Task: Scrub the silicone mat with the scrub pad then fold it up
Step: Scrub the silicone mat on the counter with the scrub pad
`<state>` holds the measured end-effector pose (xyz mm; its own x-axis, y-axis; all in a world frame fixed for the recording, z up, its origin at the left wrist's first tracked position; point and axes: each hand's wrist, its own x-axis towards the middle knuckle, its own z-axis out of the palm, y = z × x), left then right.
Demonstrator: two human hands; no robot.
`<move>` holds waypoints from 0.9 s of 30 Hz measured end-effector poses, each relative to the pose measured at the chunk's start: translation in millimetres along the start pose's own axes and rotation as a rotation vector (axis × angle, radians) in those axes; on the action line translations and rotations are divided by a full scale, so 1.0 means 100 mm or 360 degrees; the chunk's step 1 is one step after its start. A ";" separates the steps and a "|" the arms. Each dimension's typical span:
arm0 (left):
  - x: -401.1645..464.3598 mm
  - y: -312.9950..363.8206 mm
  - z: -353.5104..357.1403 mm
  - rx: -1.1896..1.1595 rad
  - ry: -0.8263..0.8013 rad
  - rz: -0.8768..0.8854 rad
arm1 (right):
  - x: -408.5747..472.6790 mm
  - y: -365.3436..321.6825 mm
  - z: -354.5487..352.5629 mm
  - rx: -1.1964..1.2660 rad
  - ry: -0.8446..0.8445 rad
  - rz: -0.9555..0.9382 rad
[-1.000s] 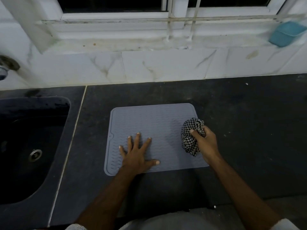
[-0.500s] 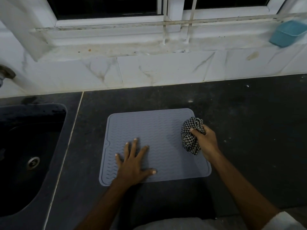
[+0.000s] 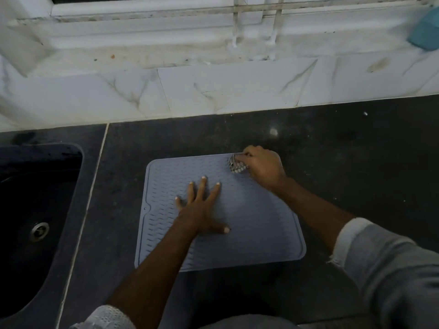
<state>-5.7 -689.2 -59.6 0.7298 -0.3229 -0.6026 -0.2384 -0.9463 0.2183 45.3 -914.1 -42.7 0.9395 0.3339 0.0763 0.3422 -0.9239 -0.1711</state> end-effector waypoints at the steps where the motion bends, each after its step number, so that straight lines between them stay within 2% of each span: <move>1: 0.02 0.00 0.02 0.0003 -0.0007 -0.0018 | -0.02 0.00 0.09 -0.0092 -0.0101 -0.0046; 5: 0.05 -0.03 0.05 0.0003 0.0017 -0.0006 | -0.17 0.11 0.24 -0.0045 -0.0215 -0.0078; 13: 0.01 -0.02 0.03 0.0009 0.0035 0.0050 | -0.27 0.65 -0.11 -0.0073 -0.0264 -0.0084; 17: 0.03 -0.02 0.03 0.0002 0.0007 0.0044 | 0.04 0.39 -0.07 0.0036 -0.0009 -0.0130; 21: 0.03 -0.02 0.03 0.0014 0.0008 0.0027 | 0.10 0.22 0.16 -0.0144 -0.0268 -0.0215; 27: 0.02 -0.04 0.05 0.0004 0.0030 0.0062 | -0.22 0.80 -0.02 -0.0147 -0.0297 -0.0104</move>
<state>-6.1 -686.7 -65.3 0.7319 -0.3589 -0.5792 -0.2682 -0.9332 0.2392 52.0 -995.7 -55.7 0.9046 0.4143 -0.1002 0.4077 -0.9096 -0.0804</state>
